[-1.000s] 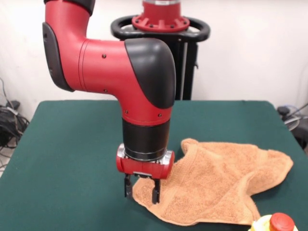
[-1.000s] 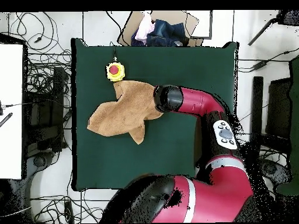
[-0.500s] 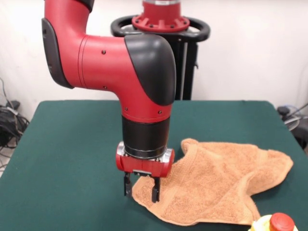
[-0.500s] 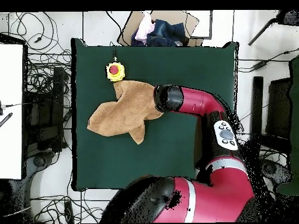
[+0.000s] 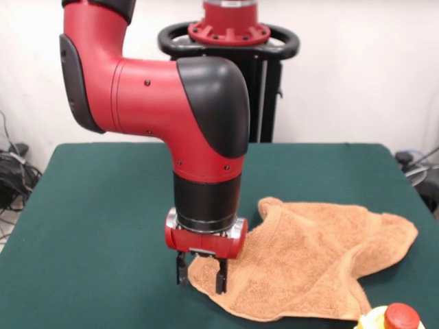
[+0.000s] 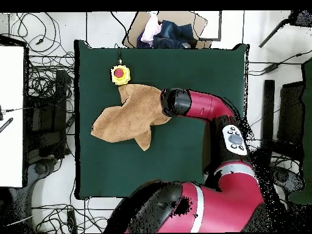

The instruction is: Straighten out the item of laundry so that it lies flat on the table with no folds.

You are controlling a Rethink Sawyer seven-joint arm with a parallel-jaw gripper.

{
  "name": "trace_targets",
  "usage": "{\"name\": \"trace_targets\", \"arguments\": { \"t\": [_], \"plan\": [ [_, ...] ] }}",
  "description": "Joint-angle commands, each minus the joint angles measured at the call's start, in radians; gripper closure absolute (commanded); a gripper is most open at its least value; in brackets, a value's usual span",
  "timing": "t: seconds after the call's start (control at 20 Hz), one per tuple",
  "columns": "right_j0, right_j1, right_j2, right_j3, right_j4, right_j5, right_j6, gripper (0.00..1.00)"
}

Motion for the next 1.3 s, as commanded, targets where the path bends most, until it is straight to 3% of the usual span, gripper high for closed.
{"name": "trace_targets", "arguments": {
  "t": [0.05, 0.6, 1.3],
  "plan": [
    [0.009, 0.106, 0.100, -0.054, -0.011, 0.050, -0.018, 0.00],
    [0.005, 0.141, 0.112, -0.122, -0.012, 0.084, -0.052, 0.00],
    [0.010, 0.111, 0.105, -0.107, -0.014, 0.066, -0.022, 0.00]
  ]
}}
